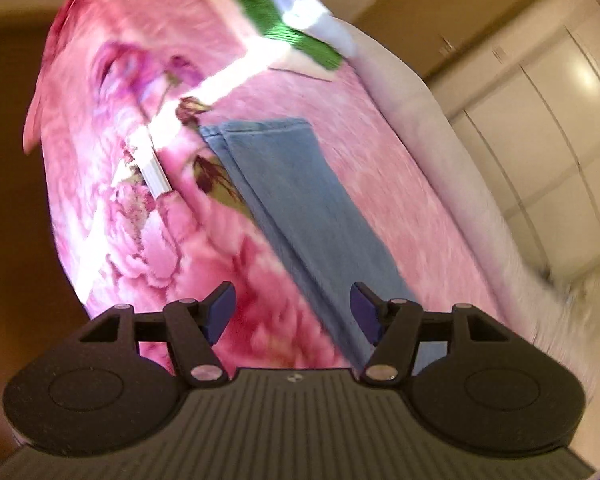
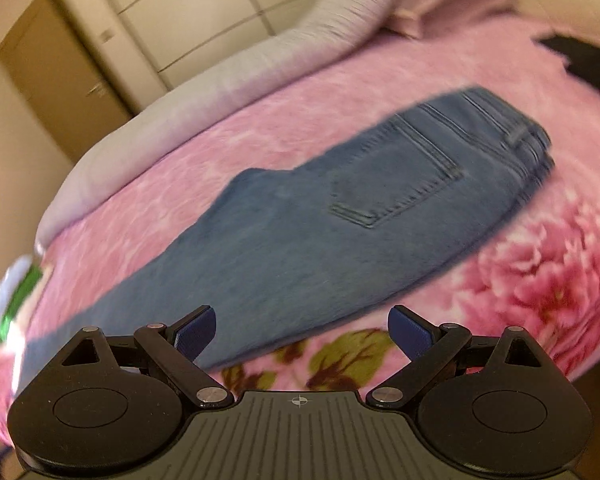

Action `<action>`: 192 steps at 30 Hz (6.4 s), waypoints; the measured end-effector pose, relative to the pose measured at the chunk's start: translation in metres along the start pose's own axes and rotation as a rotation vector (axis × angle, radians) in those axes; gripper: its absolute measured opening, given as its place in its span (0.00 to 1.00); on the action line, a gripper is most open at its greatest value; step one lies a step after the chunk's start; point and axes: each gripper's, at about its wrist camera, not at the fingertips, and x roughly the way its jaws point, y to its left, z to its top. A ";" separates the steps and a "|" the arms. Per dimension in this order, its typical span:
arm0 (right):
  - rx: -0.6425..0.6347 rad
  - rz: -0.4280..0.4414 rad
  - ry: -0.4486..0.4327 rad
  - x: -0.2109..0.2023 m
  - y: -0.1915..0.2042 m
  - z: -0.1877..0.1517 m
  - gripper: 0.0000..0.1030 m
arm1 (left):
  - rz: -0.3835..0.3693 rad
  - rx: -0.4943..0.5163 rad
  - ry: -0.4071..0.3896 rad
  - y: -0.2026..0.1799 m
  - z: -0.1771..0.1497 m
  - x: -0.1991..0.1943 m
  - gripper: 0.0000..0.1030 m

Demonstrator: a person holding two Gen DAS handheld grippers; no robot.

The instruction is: Fold clothes

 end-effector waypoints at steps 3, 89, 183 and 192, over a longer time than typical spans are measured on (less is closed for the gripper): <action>0.081 0.008 0.024 0.013 -0.010 0.012 0.93 | -0.014 -0.096 -0.023 0.012 0.022 0.021 0.52; 0.180 -0.154 -0.027 -0.009 -0.093 0.043 0.92 | -0.439 0.875 0.004 -0.239 -0.165 0.064 0.07; 0.070 -0.359 -0.356 -0.003 -0.154 0.111 0.30 | -0.270 0.940 0.498 -0.264 -0.236 0.151 0.17; -0.219 -0.366 -0.233 0.043 -0.136 0.079 0.30 | -0.181 1.081 0.459 -0.251 -0.271 0.148 0.13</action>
